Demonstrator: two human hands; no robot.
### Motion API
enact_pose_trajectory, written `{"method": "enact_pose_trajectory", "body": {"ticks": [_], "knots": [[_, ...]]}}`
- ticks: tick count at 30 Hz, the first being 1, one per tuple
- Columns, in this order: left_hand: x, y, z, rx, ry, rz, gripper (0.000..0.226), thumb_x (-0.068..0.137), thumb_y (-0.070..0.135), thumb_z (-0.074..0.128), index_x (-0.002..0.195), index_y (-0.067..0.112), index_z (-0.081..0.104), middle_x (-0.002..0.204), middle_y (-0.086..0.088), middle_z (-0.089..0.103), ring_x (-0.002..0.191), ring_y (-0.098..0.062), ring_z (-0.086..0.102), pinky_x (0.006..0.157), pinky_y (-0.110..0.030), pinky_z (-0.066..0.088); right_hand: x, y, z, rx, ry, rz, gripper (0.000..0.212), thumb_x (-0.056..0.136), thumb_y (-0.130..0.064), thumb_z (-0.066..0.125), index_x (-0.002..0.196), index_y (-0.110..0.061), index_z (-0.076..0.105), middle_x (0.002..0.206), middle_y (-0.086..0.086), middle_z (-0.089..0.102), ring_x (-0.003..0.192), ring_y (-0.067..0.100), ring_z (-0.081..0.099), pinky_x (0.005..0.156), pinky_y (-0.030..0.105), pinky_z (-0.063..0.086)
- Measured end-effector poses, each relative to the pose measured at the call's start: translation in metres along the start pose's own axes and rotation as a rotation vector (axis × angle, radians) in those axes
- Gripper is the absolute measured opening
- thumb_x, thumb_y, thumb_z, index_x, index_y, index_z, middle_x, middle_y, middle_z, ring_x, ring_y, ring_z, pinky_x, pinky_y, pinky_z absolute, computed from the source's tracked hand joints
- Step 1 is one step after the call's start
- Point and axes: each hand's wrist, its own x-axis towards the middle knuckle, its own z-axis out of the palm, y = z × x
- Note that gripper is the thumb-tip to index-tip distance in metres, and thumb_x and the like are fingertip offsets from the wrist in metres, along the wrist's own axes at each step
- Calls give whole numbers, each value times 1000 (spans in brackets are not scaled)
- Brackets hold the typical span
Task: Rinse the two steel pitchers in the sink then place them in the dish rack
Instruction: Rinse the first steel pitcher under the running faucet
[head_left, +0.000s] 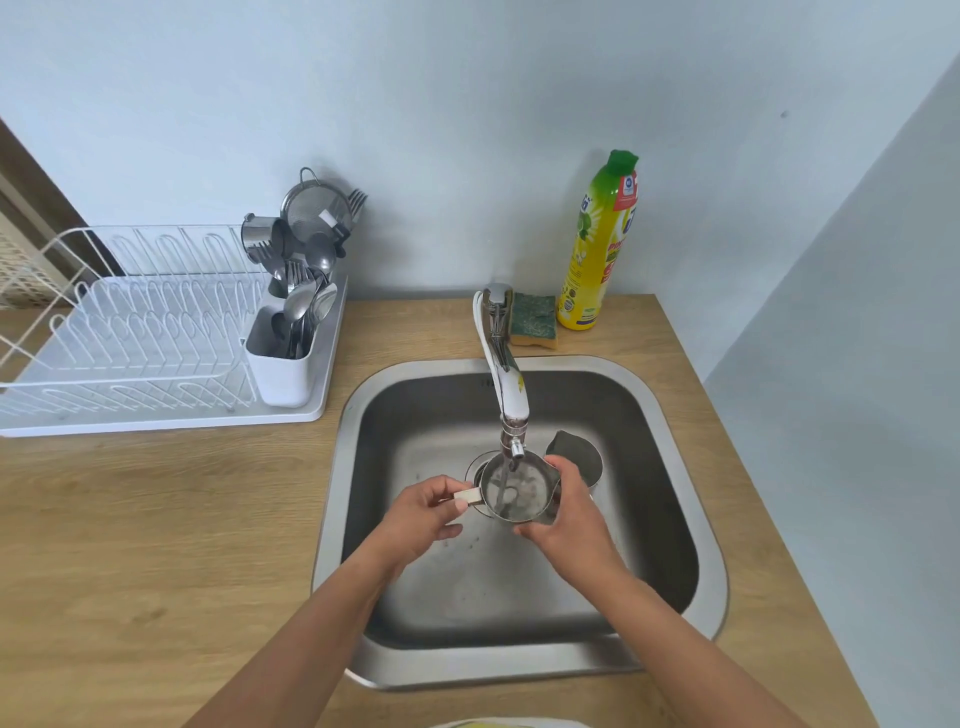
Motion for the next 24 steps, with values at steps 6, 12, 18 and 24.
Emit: {"method": "enact_pose_trajectory", "body": {"ticks": [6, 12, 18, 24], "knots": [[-9, 12, -1, 125, 99, 185, 13, 91, 2, 61, 94, 8, 72, 117, 10, 70, 104, -9, 62, 92, -24, 47, 20, 4, 11, 132, -15, 24, 85, 65, -12, 85, 124, -51, 38, 121, -20, 58, 113, 11, 61, 96, 33, 52], [-12, 17, -14, 372, 216, 269, 17, 88, 19, 67, 89, 33, 75, 120, 17, 64, 114, 1, 55, 100, -28, 42, 36, 3, 20, 288, -239, 125, 86, 68, -2, 84, 136, -29, 38, 122, -3, 64, 114, 16, 61, 93, 23, 49], [-13, 21, -21, 450, 249, 174, 14, 91, 34, 59, 86, 27, 69, 86, 8, 74, 84, -14, 69, 86, -42, 54, 29, 0, 18, 348, -433, 266, 86, 61, -24, 88, 133, -18, 42, 118, 5, 66, 100, 18, 64, 85, 36, 53], [-12, 10, -12, 222, 136, 4, 18, 100, 25, 47, 90, 16, 59, 104, 3, 73, 98, -20, 69, 80, -39, 55, 18, 2, 3, 250, -363, 307, 76, 62, -34, 90, 122, -19, 47, 108, -1, 67, 99, 17, 65, 77, 34, 53]]}}
